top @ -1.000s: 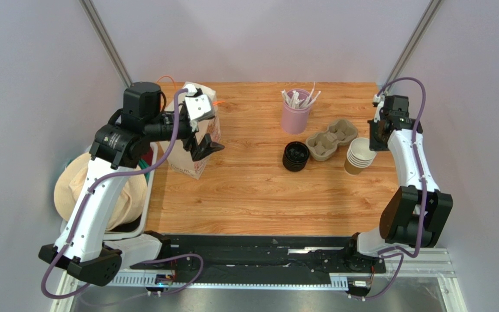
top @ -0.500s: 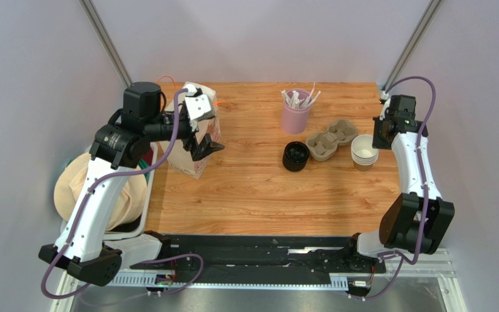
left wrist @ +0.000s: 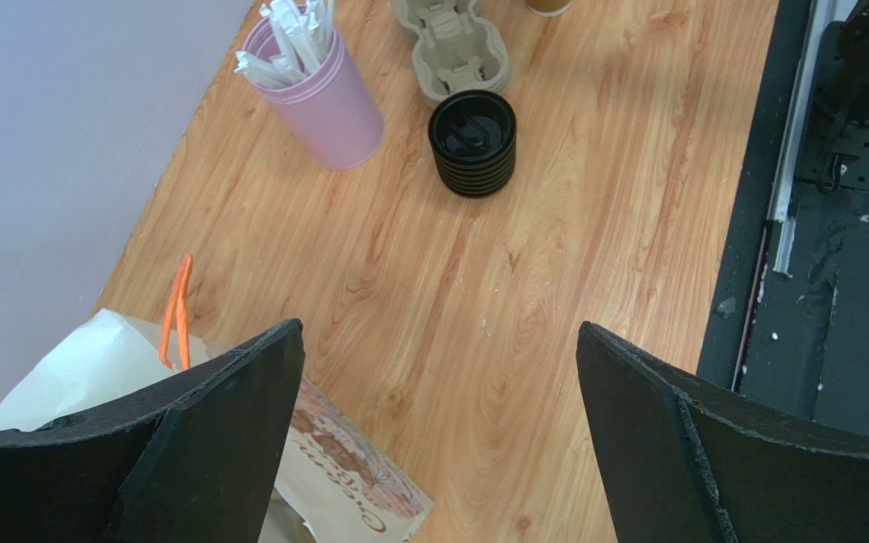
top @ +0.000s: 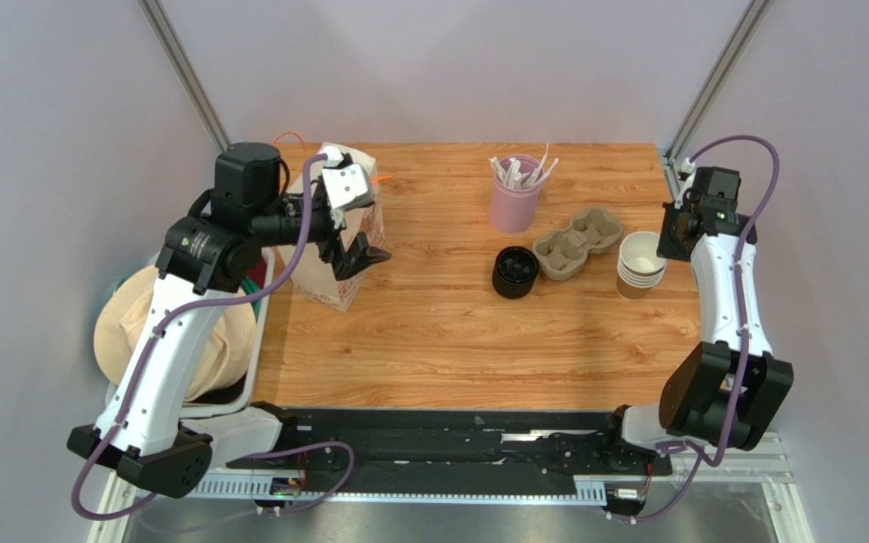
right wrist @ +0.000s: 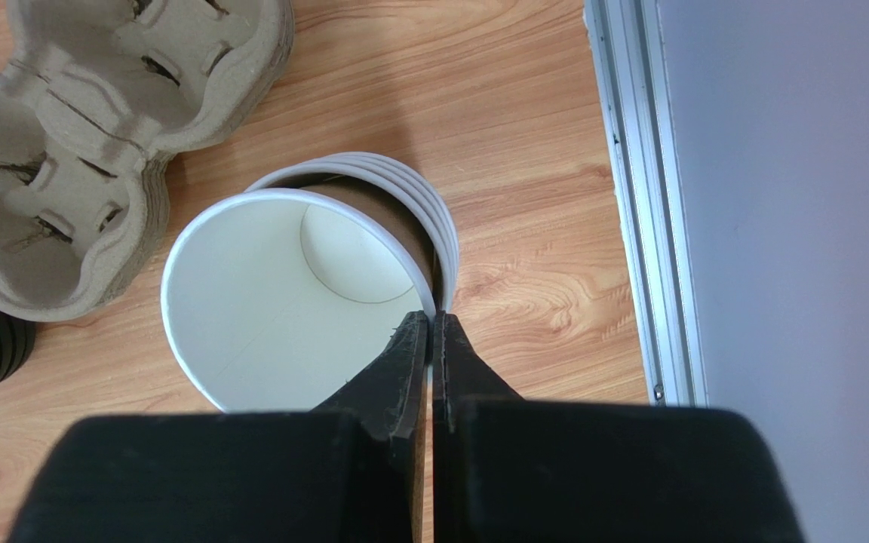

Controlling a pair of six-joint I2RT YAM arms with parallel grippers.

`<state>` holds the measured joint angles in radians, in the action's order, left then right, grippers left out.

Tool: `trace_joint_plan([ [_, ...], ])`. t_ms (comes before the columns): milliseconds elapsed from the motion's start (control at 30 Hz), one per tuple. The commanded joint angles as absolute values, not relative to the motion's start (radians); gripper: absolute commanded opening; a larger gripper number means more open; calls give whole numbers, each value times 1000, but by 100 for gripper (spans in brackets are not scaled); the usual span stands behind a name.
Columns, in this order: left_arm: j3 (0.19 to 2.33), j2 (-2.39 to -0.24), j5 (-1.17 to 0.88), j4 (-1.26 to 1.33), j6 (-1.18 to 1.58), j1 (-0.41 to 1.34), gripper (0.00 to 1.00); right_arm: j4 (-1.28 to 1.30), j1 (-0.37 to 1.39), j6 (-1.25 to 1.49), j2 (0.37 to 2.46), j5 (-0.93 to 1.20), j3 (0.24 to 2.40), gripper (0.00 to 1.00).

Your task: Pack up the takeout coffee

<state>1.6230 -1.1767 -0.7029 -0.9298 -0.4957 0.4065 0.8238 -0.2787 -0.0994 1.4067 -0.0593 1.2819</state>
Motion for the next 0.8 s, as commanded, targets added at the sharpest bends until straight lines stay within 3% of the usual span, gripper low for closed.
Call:
trace_joint_plan([
  [0,1628,-1183,-732,-894,-485,413,99,776,-288,-58,1339,-41,1335,0],
  [400,1628,-1180,-730,-891,-482,413,99,796,-296,-46,1307,-52,1425,0],
  [767,1637,-1186,-655,-838,-423,413,99,905,-255,-63,1253,98,1585,0],
])
